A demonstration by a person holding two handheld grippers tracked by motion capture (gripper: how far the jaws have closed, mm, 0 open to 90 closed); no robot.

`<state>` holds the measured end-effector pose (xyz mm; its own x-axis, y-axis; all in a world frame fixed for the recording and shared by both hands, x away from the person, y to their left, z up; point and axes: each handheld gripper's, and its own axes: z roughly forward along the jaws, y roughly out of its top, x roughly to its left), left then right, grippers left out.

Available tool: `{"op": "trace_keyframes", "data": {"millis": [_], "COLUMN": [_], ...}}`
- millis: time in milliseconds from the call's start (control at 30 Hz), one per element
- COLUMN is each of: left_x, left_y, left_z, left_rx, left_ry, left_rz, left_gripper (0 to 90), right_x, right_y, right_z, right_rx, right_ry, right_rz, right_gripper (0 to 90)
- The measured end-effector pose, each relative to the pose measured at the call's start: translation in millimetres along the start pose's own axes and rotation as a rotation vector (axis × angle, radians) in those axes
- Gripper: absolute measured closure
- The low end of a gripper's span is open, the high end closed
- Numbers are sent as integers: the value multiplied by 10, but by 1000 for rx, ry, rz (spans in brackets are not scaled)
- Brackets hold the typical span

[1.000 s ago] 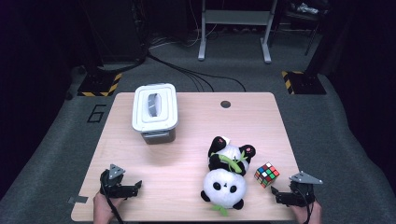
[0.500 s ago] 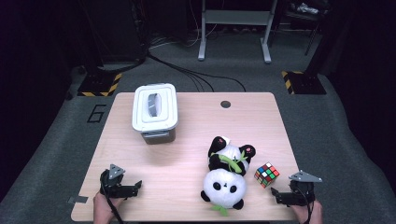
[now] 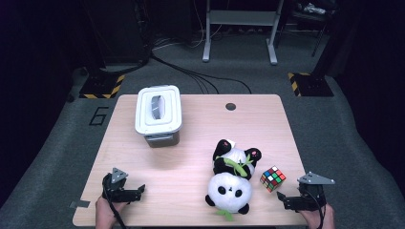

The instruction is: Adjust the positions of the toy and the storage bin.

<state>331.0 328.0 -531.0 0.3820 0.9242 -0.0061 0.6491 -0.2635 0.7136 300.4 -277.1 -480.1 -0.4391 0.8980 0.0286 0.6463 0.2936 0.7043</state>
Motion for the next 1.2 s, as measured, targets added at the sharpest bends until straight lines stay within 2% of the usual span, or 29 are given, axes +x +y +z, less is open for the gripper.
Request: {"op": "trace_keyframes", "data": {"millis": [233,433,633,800,1100,1200], "left_x": [1,0,0,1,0,0], "left_y": [0,0,0,0,0,0], "left_z": [0,0,0,-1,-1,-1], "left_rx": [0,0,1,0,1,1], "left_ry": [-1,-1,-1,1,0,-2], "left_rz": [1,1,1,2,4,4], "left_gripper": [0,0,0,0,0,0], "right_x": [164,315,511,662,867,903], "right_y": [238,436,625,780,1051,1114], "right_z": [-136,-167,-116,-50,82,132], "right_rx": [-24,-31,-29,-33,-32,-26], "right_ry": [37,85,137,179,220,231], "right_rz": [-47,-89,-150,-181,-262,-271], "right_gripper": [0,0,0,0,0,0]}}
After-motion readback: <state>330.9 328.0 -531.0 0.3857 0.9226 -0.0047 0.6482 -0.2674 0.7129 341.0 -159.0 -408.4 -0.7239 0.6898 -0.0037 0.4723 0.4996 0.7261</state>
